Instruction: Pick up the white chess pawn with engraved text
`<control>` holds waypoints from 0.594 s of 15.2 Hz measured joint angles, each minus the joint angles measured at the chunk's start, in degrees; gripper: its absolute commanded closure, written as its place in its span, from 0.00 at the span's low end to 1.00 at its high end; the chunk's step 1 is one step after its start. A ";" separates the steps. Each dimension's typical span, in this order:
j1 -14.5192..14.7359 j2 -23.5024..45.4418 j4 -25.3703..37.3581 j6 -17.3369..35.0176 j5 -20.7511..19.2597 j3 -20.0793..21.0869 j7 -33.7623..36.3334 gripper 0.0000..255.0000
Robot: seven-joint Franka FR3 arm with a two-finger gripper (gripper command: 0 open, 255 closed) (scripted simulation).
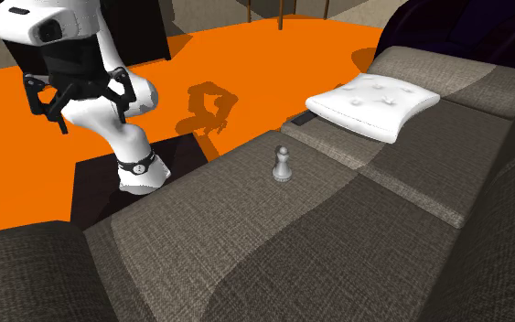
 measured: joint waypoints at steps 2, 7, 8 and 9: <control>0.17 0.04 -0.29 0.35 0.45 0.41 0.60 0.00; 1.92 1.87 -1.47 3.66 5.01 5.04 6.92 0.00; 2.44 2.62 -1.89 4.92 6.23 6.43 8.69 0.00; 2.84 2.84 -2.06 5.43 7.19 7.41 10.04 0.00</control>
